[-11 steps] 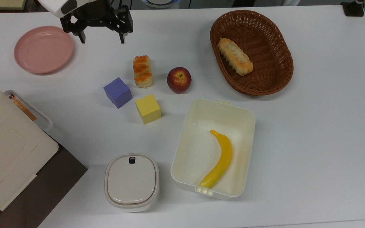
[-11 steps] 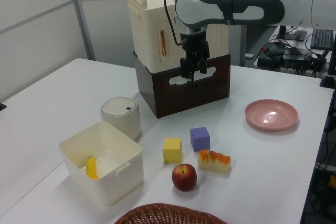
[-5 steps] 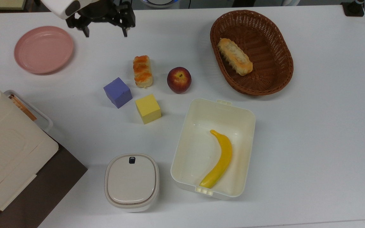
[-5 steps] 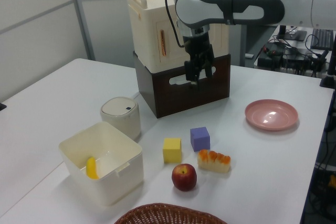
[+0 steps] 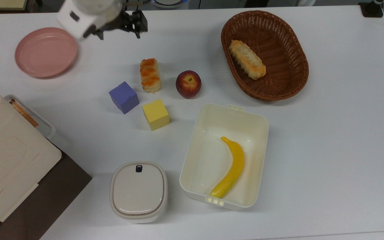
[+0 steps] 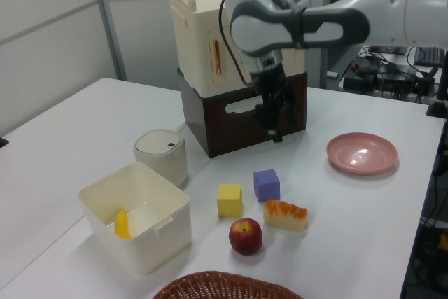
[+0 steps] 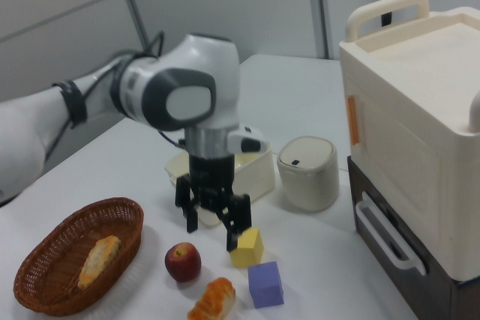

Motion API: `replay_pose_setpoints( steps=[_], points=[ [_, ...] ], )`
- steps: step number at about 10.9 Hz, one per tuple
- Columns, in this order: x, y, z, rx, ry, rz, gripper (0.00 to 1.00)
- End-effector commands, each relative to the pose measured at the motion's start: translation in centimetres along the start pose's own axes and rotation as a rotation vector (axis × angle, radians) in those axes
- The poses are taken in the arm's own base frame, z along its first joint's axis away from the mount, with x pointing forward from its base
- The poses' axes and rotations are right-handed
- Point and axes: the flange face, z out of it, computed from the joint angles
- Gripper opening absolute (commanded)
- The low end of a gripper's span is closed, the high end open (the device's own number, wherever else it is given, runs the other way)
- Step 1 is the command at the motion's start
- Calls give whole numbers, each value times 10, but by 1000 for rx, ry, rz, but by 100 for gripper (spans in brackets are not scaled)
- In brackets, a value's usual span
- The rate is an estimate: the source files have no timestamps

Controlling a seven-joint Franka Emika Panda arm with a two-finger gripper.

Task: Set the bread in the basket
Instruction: 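Move the gripper over the orange-topped bread roll and lower it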

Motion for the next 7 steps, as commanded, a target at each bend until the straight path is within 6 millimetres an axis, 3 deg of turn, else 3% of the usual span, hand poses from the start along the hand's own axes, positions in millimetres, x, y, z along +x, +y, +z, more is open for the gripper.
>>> replay_pose_setpoints(
  steps=[1, 3, 7],
  points=[
    [25, -1, 59, 18, -142, -33, 100],
    [44, -16, 100, 15, -224, -72, 100],
    [63, -26, 141, -1, -293, -75, 100]
  ],
)
